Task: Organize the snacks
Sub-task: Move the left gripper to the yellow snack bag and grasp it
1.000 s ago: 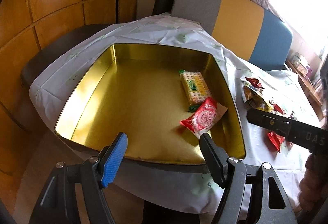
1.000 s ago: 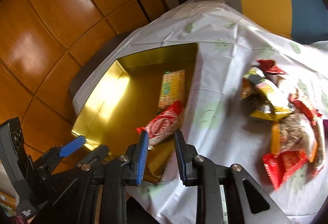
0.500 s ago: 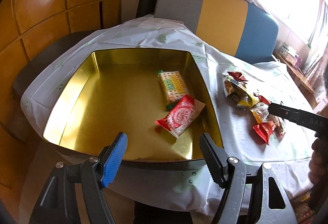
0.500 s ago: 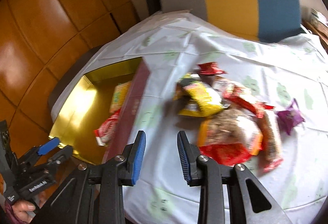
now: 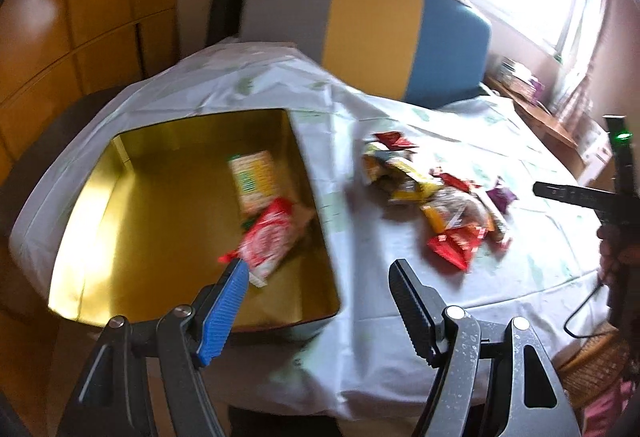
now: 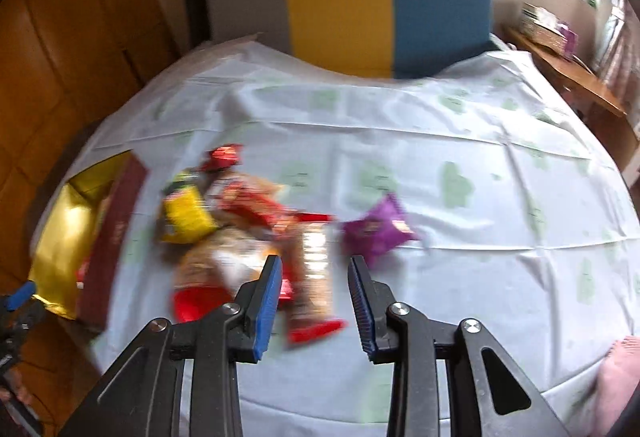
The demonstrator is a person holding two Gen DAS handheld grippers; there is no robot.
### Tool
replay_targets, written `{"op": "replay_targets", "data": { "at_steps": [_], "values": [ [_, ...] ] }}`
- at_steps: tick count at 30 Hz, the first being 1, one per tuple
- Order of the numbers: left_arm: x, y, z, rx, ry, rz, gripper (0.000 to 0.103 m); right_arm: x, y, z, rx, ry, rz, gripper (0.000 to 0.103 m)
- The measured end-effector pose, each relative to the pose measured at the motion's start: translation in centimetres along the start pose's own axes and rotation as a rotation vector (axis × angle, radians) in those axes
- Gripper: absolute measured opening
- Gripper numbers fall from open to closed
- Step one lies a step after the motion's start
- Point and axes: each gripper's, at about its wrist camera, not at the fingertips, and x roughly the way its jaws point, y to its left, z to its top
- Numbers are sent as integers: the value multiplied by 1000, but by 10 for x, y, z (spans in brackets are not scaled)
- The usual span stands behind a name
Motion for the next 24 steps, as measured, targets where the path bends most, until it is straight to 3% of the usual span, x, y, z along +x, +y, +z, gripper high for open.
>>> {"op": "replay_targets", "data": {
  "at_steps": [6, 10, 17, 24],
  "values": [
    [20, -36, 25, 56, 54, -85, 74, 15, -51, -8, 145, 43, -42, 35],
    [45, -53, 44, 34, 99, -108, 74, 12, -59, -4, 193, 19, -1, 35],
    [93, -60, 73, -86, 191, -146, 69, 7, -52, -4, 179, -12, 11, 36],
    [138, -55, 91, -219, 263, -138, 69, 5, -48, -2, 163, -23, 28, 37]
  ]
}}
